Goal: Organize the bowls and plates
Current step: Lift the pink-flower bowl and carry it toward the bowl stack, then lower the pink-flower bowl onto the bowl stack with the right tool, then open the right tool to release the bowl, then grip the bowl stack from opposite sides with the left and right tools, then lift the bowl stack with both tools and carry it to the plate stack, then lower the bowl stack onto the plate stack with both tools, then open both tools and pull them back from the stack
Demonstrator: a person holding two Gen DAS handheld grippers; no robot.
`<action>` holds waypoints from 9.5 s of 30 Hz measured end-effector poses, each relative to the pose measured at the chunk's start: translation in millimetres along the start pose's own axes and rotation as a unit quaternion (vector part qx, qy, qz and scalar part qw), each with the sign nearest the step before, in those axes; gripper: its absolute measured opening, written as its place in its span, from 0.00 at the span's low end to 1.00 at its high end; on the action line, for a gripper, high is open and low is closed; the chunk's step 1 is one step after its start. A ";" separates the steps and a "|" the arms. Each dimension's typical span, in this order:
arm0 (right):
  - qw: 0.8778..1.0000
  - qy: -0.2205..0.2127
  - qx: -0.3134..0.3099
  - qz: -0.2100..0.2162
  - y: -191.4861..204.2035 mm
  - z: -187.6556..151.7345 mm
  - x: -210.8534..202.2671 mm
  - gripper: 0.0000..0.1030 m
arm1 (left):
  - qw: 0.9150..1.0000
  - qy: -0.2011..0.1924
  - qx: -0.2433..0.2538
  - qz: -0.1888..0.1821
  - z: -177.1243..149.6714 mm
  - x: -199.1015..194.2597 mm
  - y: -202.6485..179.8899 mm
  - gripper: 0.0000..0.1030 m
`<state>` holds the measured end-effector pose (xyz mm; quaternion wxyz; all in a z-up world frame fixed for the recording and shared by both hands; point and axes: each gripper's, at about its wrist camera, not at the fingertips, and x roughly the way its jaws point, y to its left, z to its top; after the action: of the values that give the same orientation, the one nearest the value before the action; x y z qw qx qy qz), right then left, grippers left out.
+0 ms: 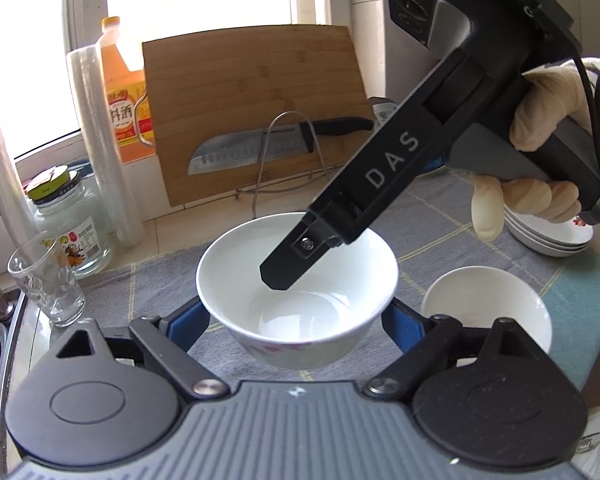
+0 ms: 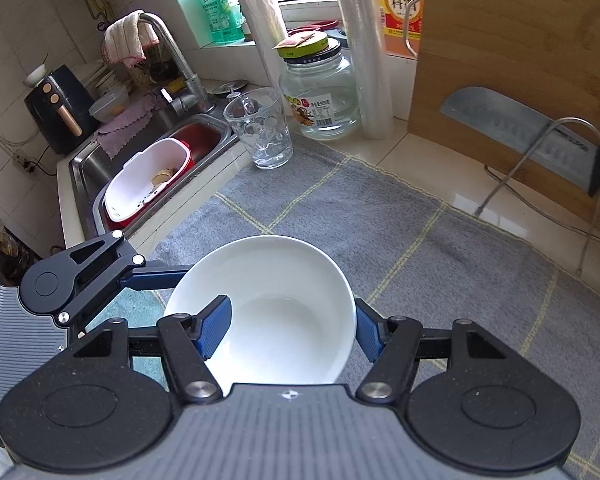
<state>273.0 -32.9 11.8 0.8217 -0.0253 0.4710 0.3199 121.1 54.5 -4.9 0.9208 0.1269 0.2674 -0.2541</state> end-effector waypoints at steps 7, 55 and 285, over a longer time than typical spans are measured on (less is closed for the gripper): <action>1.000 -0.017 0.013 -0.010 -2.8 -20.5 -28.5 0.69 | 1.000 -0.014 0.016 -0.015 3.6 -12.2 -21.8 0.89; 0.994 -0.004 0.104 -0.044 -29.7 -120.7 -68.1 0.69 | 0.991 0.050 0.035 -0.122 -18.5 7.5 -90.7 0.89; 0.892 -0.039 0.300 -0.335 -123.1 -249.0 -179.0 1.00 | 0.975 -0.054 0.102 -0.190 71.4 101.9 -193.9 0.99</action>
<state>89.0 -305.8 -17.0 0.8662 0.0783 0.4759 -0.1304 122.0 -175.3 -21.7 0.8508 0.1528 0.2091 -0.4571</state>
